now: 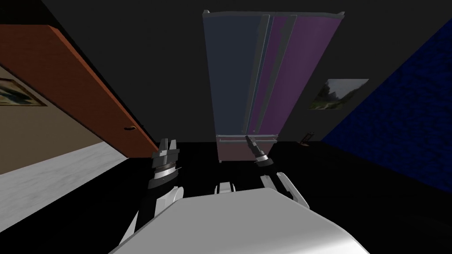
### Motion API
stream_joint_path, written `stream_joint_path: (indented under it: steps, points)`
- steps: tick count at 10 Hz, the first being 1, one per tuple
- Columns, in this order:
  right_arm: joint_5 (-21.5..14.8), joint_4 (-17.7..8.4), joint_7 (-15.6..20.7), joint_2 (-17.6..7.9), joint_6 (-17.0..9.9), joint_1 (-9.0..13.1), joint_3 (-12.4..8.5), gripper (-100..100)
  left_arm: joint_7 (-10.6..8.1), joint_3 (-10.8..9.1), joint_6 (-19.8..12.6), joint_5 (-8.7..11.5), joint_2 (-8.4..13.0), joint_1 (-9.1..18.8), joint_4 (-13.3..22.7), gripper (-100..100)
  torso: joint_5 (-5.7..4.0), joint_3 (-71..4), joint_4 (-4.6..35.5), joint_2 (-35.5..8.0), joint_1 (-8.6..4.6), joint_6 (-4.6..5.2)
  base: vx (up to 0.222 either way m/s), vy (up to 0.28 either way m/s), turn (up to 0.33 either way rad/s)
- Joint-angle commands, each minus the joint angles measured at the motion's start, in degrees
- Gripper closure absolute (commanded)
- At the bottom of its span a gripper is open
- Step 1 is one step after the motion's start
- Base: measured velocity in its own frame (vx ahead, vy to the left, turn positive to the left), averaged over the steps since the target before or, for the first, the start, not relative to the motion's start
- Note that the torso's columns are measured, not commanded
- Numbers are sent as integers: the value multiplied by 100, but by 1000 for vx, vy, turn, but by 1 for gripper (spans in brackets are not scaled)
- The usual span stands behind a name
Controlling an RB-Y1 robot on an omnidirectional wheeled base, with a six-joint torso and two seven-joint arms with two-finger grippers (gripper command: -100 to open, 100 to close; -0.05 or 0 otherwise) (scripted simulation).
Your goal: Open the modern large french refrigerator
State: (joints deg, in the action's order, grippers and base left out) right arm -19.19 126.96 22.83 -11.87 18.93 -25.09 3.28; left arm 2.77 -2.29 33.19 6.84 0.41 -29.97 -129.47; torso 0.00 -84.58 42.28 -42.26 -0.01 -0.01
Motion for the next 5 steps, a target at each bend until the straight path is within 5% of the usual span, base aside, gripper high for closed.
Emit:
stream_joint_path:
  steps: [1, 5]
  points:
    - [-207, -120, 419, -39, -226, 43, -5, -100, 0, 0, 0, 0, 0, 0, 0, 0, 0, 1, 0, -2, -1, 2, 26, -1, 112]
    - [-504, -323, 1016, -51, -496, 115, -13, -100, 0, 0, 0, 0, 0, 0, 0, 0, 1, 2, 1, -3, 0, 2, 26, -4, 87]
